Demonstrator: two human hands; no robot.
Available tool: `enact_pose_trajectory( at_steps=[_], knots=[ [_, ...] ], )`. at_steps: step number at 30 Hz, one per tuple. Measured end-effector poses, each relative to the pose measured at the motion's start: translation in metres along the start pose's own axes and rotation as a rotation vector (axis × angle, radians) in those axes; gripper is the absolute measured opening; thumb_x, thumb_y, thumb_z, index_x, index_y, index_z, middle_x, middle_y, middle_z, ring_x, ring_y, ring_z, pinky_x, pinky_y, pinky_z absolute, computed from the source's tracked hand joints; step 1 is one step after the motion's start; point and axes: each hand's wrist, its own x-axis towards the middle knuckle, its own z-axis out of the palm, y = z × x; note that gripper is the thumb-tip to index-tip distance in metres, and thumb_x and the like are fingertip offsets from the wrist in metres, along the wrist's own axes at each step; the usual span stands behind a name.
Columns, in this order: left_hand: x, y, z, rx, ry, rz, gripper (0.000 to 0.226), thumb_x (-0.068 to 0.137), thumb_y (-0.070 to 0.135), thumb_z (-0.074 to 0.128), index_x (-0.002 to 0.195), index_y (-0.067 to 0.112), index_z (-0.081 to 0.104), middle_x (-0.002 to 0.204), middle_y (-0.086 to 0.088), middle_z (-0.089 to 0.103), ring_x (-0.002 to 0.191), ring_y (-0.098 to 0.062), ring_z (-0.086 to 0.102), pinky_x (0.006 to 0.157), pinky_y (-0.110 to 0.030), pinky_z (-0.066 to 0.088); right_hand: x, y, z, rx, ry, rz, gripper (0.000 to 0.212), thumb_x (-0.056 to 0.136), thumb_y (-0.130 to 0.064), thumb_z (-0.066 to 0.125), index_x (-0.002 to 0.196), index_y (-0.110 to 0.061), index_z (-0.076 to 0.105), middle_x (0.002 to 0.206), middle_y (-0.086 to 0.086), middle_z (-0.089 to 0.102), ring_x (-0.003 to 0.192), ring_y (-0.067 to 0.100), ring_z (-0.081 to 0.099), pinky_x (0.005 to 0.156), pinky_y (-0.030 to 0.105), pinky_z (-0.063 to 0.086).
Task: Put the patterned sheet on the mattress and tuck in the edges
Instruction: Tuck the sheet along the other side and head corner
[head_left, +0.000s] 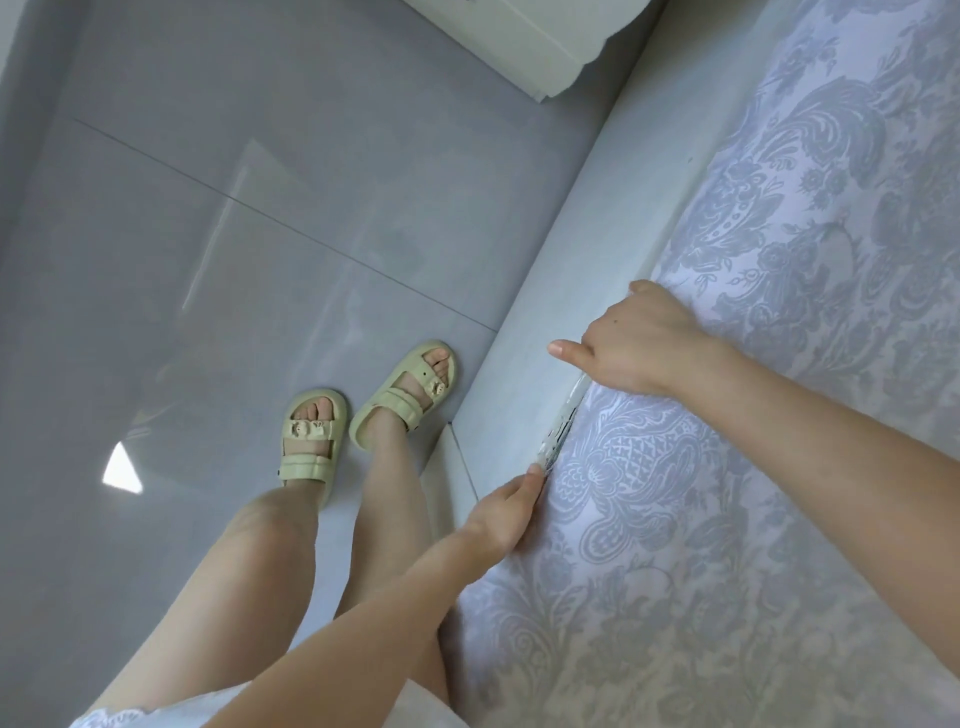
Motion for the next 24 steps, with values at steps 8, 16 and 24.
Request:
enact_pose_trajectory(
  at_steps=[8, 16, 24],
  knots=[
    [-0.002, -0.031, 0.002, -0.080, -0.145, -0.070, 0.067, 0.088, 0.072, 0.014, 0.133, 0.038, 0.049, 0.139, 0.017, 0.044, 0.126, -0.005, 0.041, 0.109, -0.026, 0.024, -0.053, -0.107, 0.040, 0.220, -0.091, -0.158, 0.062, 0.099, -0.050, 0.013, 0.084, -0.020, 0.065, 0.099, 0.005, 0.069, 0.103, 0.021, 0.057, 0.102, 0.032, 0.028],
    [-0.032, -0.099, -0.028, -0.263, -0.020, -0.004, 0.056, 0.101, 0.046, 0.019, 0.104, 0.017, 0.067, 0.104, 0.003, 0.068, 0.097, -0.010, 0.061, 0.095, -0.023, 0.041, -0.016, -0.148, 0.063, -0.004, -0.497, -0.067, 0.076, 0.095, -0.061, 0.003, 0.124, -0.017, 0.058, 0.138, 0.006, 0.052, 0.131, 0.023, 0.043, 0.098, 0.034, 0.032],
    [-0.043, -0.171, -0.013, -0.201, 0.028, 0.071, 0.049, 0.086, 0.066, 0.029, 0.107, 0.042, 0.067, 0.117, 0.017, 0.065, 0.115, -0.004, 0.055, 0.107, -0.027, 0.034, -0.019, -0.152, 0.065, 0.059, -0.439, -0.020, 0.080, 0.090, -0.069, 0.004, 0.116, -0.019, 0.061, 0.127, 0.005, 0.059, 0.121, 0.026, 0.050, 0.086, 0.033, 0.034]
  ],
)
